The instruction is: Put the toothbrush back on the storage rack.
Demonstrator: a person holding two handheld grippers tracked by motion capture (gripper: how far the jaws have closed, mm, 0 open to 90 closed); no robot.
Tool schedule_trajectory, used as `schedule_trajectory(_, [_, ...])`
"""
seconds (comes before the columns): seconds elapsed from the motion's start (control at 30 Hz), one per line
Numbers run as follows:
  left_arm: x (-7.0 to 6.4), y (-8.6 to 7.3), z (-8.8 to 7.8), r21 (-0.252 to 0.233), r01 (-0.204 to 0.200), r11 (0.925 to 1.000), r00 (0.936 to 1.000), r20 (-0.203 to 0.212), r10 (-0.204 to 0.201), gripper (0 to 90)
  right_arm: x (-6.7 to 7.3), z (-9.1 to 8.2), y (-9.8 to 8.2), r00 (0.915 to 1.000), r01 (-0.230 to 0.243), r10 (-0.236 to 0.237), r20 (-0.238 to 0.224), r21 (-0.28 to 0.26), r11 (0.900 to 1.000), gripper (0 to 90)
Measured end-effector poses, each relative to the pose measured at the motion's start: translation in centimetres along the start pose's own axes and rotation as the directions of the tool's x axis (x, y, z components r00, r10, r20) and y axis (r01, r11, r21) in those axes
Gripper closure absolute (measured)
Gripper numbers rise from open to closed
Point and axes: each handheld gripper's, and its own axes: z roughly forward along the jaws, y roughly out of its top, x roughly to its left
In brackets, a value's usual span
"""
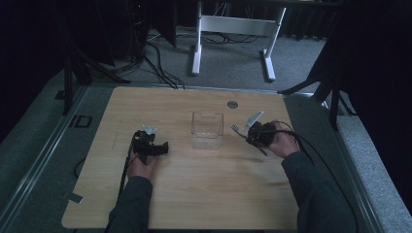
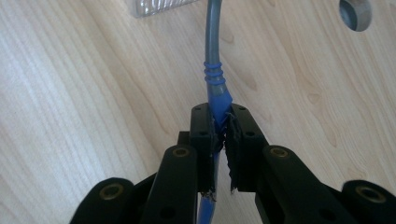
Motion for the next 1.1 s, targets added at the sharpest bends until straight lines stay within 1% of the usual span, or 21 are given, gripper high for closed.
schedule_trajectory(0.07, [0.00,0.00,0.00,0.000,0.000,1.0000,1.0000,0.000,0.000,12.4,-0.05,0.02,0.07,0.9999,-0.013,0.013,0.009,-0.006,1.000,81.5])
schedule_trajectory(0.23, [0.00,0.00,0.00,0.000,-0.001,1.0000,1.0000,0.000,0.001,12.4,-0.28,-0.10,0.15,0.9979,-0.062,0.063,0.014,-0.044,0.997,81.5])
schedule_trajectory(0.3, [0.00,0.00,0.00,0.000,0.000,1.0000,1.0000,0.000,0.000,12.4,-0.37,-0.09,0.14,0.9972,-0.070,0.071,0.023,-0.047,0.996,81.5])
schedule_trajectory(0.43, [0.00,0.00,0.00,0.000,0.000,1.0000,1.0000,0.000,0.000,12.4,-0.39,0.03,0.10,0.9950,-0.095,0.096,0.025,-0.061,0.994,81.5])
schedule_trajectory(0.57, [0.00,0.00,0.00,0.000,-0.001,1.0000,1.0000,0.000,0.001,12.4,-0.52,0.11,0.11,0.9935,-0.105,0.107,0.038,-0.071,0.992,81.5])
schedule_trajectory(0.63, [0.01,0.00,0.00,0.000,-0.001,1.0000,1.0000,0.000,0.001,12.4,-0.56,0.09,0.15,0.9918,-0.116,0.120,0.044,-0.079,0.990,81.5])
schedule_trajectory(0.83, [0.02,0.00,0.00,0.000,-0.002,1.0000,1.0000,0.000,0.002,12.4,-0.54,0.15,0.40,0.9887,-0.134,0.140,0.054,-0.095,0.986,81.5])
schedule_trajectory(0.93, [0.02,0.01,0.00,0.000,-0.002,1.0000,1.0000,0.000,0.002,12.4,-0.46,0.21,0.54,0.9882,-0.138,0.144,0.052,-0.101,0.985,81.5])
schedule_trajectory(1.1, [0.01,0.00,0.00,0.000,-0.001,1.0000,1.0000,0.000,0.001,12.4,-0.45,0.28,0.72,0.9841,-0.159,0.168,0.059,-0.128,0.979,81.5])
